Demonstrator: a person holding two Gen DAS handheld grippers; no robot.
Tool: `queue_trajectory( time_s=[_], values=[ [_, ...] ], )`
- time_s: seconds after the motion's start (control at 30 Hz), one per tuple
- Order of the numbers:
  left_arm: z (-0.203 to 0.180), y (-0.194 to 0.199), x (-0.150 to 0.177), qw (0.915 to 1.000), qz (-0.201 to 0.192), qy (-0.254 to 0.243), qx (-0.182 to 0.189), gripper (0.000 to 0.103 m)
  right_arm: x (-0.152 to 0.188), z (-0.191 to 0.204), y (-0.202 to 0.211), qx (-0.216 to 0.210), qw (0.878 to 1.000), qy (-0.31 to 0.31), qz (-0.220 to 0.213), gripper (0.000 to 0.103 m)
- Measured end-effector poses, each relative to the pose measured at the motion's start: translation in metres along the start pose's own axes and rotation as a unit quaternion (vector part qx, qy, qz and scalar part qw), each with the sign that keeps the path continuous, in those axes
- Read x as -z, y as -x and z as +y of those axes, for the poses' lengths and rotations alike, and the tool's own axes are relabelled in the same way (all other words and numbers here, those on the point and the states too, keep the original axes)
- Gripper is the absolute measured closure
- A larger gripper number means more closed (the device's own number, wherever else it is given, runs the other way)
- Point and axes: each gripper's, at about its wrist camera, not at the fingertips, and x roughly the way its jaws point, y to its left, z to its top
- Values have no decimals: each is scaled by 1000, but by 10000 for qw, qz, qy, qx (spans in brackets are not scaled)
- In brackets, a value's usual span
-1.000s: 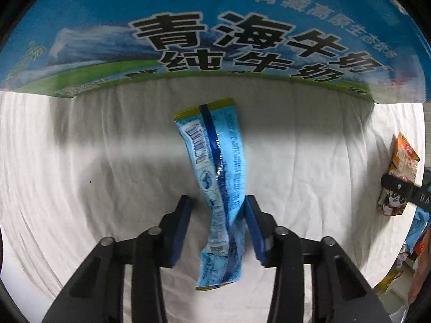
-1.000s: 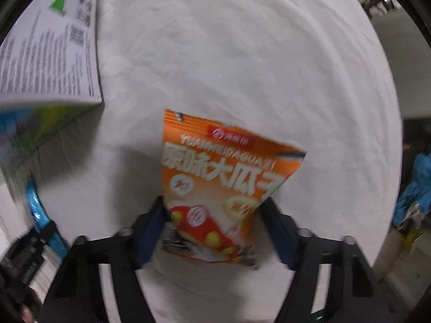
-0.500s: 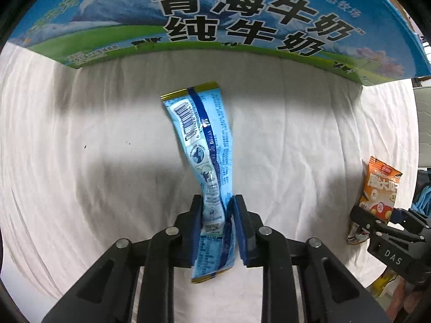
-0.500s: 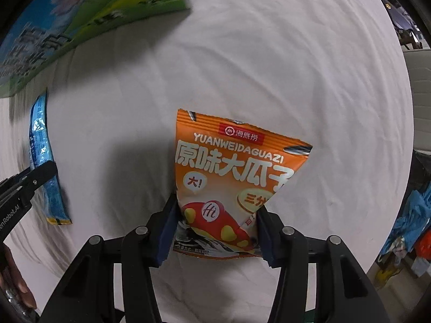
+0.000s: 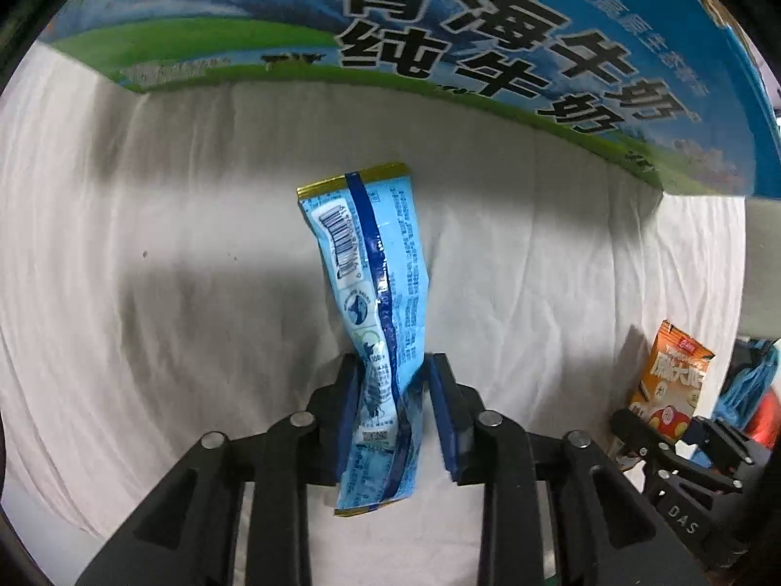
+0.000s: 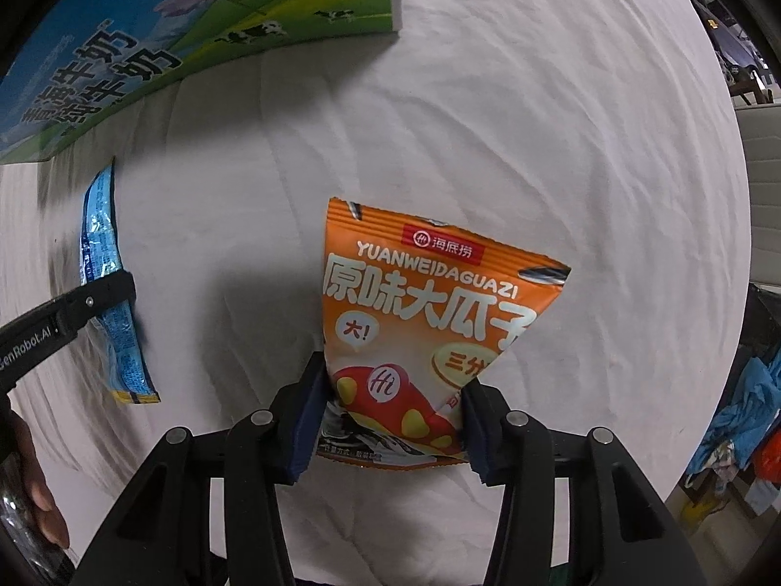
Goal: Organize soft objects
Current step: 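Carry blue snack and orange bag into the box and open both tools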
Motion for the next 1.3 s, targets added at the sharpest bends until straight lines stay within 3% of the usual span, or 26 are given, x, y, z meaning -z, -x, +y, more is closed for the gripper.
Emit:
queue_trajectory(
  time_s=[0.33,0.7,0.8,0.9,1.03,1.07,1.13,1.2,1.23,1.27,1.3],
  values=[
    [-1,0,16,9999,-70,-15,125,90,0,4,16,-185,9997,139,-94,52],
    [-9,44,33,9984,-492,-242,157,94,-1,20,66,-489,9978,336,-299,52],
    [-4,34,19,9986,-276,-174,423,93,-3,13,69,-476,9975,395,-335,52],
    [9,18,12,9993,80,-25,366,81,-8,15,70,-480,9976,373,-318,52],
    [16,-3,6,9978,330,41,574,62,-11,17,75,-498,9977,348,-310,52],
    [15,-5,6,9979,304,11,580,56,-7,14,74,-500,9977,344,-301,52],
    [8,-4,3,9986,202,-118,476,54,-9,11,71,-496,9979,319,-250,52],
    [-2,-5,0,9993,108,-252,254,55,-12,7,63,-474,9982,299,-209,52],
    [-6,-5,0,9994,47,-293,158,62,-13,6,61,-461,9984,275,-194,52],
    [-13,-4,1,9992,-71,-379,-121,79,-17,11,55,-454,9985,258,-183,52],
    [-17,-3,0,9985,-126,-483,-217,82,-20,10,52,-444,9986,247,-168,52]
  ],
)
